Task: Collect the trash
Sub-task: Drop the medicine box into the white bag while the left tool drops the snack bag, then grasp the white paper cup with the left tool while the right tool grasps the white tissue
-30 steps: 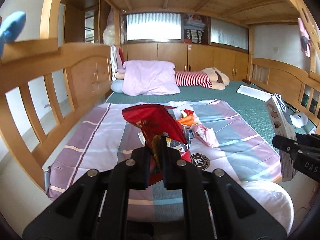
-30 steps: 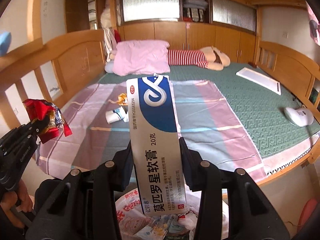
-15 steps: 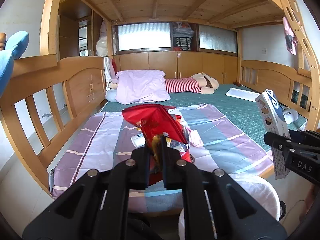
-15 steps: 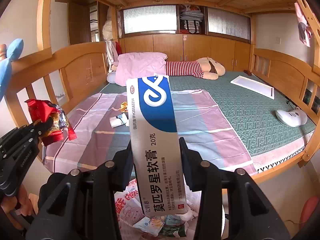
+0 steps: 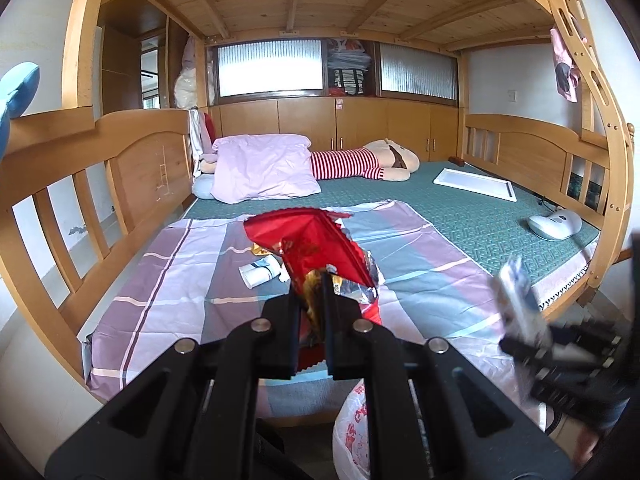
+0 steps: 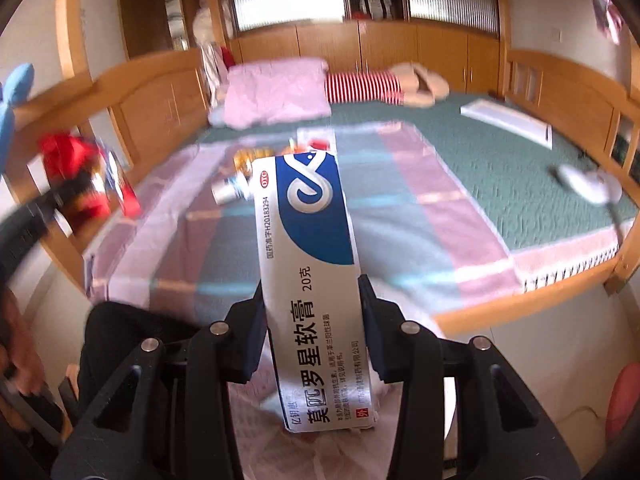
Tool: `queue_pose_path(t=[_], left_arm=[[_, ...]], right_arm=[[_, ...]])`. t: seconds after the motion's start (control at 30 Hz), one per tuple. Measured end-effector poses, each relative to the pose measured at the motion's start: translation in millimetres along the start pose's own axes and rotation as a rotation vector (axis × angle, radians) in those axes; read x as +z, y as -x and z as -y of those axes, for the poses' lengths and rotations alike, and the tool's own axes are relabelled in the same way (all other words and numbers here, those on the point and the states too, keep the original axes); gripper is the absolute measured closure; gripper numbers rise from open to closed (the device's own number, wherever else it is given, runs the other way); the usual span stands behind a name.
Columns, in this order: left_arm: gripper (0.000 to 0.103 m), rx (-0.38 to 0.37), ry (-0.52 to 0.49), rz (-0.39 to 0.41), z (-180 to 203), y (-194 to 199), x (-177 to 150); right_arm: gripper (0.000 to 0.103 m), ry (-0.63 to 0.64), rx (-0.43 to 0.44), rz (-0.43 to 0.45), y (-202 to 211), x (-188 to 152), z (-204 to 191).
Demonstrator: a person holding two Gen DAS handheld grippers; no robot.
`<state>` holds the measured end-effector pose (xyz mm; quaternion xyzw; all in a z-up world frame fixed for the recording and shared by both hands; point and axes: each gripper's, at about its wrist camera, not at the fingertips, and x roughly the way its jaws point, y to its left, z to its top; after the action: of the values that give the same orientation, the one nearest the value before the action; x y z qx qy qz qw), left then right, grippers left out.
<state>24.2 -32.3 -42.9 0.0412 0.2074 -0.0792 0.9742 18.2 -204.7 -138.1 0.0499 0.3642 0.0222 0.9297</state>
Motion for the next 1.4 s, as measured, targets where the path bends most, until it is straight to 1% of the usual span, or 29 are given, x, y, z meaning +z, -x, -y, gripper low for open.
queue_pose_path(t=[0.07,0.1,0.13,0.17,0.2,0.3,0.37,0.4,0.47,0.57,0.6,0.63,0.67,0.7,0.73,0.77,0.8,0.83,0.87,0.9,0.97,1.03,1.07,1.13,1.17,1.27,1.3,1.37,1.4], left_arm=[[0.093,-0.006,-0.005,-0.002,2,-1,-1],[0.093,-0.010,-0.007,-0.004,3,-2,-1],[0.093,-0.019,-0.011,-0.010,5,-3,-2],[0.093,-0.025,-0.012,-0.015,6,-4,-4],[0.093,-0.032,-0.013,-0.023,7,-6,-6],[0.093,-0.076,-0.025,-0.058,16,-13,-14],[0.093,-0.118,-0.041,-0.083,26,-16,-22],[0.093,-0.145,-0.050,-0.101,31,-19,-27],[0.093,-0.227,-0.082,-0.159,47,-26,-39],[0.092,-0.364,-0.175,-0.251,76,-38,-59],[0.090,-0.414,-0.207,-0.292,87,-44,-68],[0.089,-0.443,-0.224,-0.321,92,-47,-75],[0.081,-0.475,-0.239,-0.355,99,-52,-82],[0.063,-0.488,-0.247,-0.374,102,-54,-87],[0.052,-0.487,-0.251,-0.380,104,-55,-90],[0.034,-0.479,-0.247,-0.373,103,-54,-91],[0.027,-0.476,-0.236,-0.363,101,-53,-90],[0.026,-0.476,-0.218,-0.352,97,-53,-89],[0.021,-0.473,-0.197,-0.346,92,-54,-88],[0.019,-0.465,-0.177,-0.342,88,-56,-87],[0.019,-0.428,-0.119,-0.341,73,-63,-85],[0.019,-0.359,-0.035,-0.345,51,-75,-83],[0.019,-0.328,0.001,-0.345,41,-79,-82],[0.019,-0.239,0.095,-0.349,12,-92,-78],[0.019,-0.188,0.141,-0.352,-4,-101,-77],[0.019,0.013,0.288,-0.351,-64,-130,-74],[0.018,0.063,0.328,-0.348,-81,-137,-75],[0.013,0.195,0.437,-0.347,-122,-162,-74],[0.013,0.250,0.482,-0.353,-139,-172,-74]], right_arm=[[0.052,0.006,0.000,-0.064,-12,-9,0],[0.043,0.001,-0.003,-0.079,-14,-12,2],[0.039,-0.011,-0.012,-0.080,-15,-14,5],[0.034,-0.033,-0.022,-0.066,-12,-14,10],[0.032,-0.055,-0.026,-0.054,-9,-13,14],[0.030,-0.139,-0.055,0.003,7,-5,33],[0.029,-0.192,-0.106,0.045,19,-2,48],[0.028,-0.220,-0.127,0.063,25,-1,56],[0.028,-0.264,-0.142,0.087,33,-2,70],[0.028,-0.305,-0.164,0.105,40,-2,85],[0.028,-0.311,-0.170,0.106,40,-3,88],[0.028,-0.313,-0.172,0.107,41,-4,89],[0.028,-0.313,-0.173,0.106,40,-4,89],[0.028,-0.311,-0.173,0.105,39,-5,88],[0.028,-0.310,-0.174,0.105,39,-5,88],[0.028,-0.307,-0.175,0.103,38,-5,88],[0.028,-0.305,-0.174,0.103,37,-5,87],[0.028,-0.304,-0.172,0.103,37,-5,86],[0.028,-0.303,-0.169,0.103,36,-4,85],[0.027,-0.303,-0.165,0.101,34,-3,84],[0.027,-0.303,-0.152,0.097,28,2,79],[0.027,-0.297,-0.132,0.093,21,9,73],[0.027,-0.288,-0.111,0.092,17,15,68],[0.027,-0.260,-0.060,0.088,7,29,52],[0.027,-0.245,-0.041,0.084,2,35,45],[0.027,-0.180,0.016,0.072,-21,61,15],[0.027,-0.164,0.032,0.068,-30,71,5],[0.027,-0.133,0.076,0.058,-55,93,-19],[0.027,-0.125,0.114,0.048,-72,106,-33]])
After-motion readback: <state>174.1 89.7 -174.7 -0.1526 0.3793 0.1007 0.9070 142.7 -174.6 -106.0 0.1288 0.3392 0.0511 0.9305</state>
